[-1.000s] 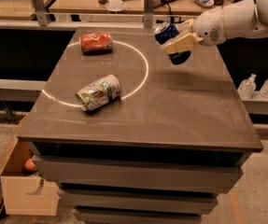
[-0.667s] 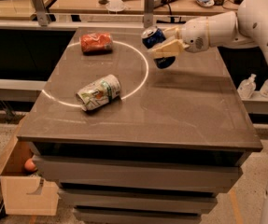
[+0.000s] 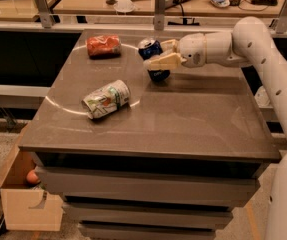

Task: Place pepsi can upright

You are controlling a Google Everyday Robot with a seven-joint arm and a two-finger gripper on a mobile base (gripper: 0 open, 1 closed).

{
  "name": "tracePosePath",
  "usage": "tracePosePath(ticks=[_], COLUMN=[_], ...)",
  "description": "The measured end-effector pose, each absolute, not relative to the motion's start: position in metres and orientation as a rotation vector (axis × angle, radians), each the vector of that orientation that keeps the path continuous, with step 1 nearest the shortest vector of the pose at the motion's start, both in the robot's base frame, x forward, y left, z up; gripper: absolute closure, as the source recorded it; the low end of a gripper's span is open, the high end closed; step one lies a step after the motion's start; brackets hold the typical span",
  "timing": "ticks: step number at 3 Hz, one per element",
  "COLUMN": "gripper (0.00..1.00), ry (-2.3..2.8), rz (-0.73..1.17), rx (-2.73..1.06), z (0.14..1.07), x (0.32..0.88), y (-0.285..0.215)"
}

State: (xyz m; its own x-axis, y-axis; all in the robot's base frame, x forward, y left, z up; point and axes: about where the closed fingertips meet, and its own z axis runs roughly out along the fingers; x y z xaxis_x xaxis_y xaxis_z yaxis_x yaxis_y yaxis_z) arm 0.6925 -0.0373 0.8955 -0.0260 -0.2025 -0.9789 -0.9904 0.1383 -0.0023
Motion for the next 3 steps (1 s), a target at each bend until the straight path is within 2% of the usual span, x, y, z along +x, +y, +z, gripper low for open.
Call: tracePosePath(ticks=[1, 2, 3], gripper=[0.75, 0.44, 0.2], ry=[1.377, 1.369, 1.37], rz=[1.104, 1.089, 1.087], rx=[-1.201, -1.235, -1.235], z=[0.887, 0.8829, 0.8831], x=[0.6897, 0.6857, 0.6857], y=[-0.0277, -0.0345, -0.035])
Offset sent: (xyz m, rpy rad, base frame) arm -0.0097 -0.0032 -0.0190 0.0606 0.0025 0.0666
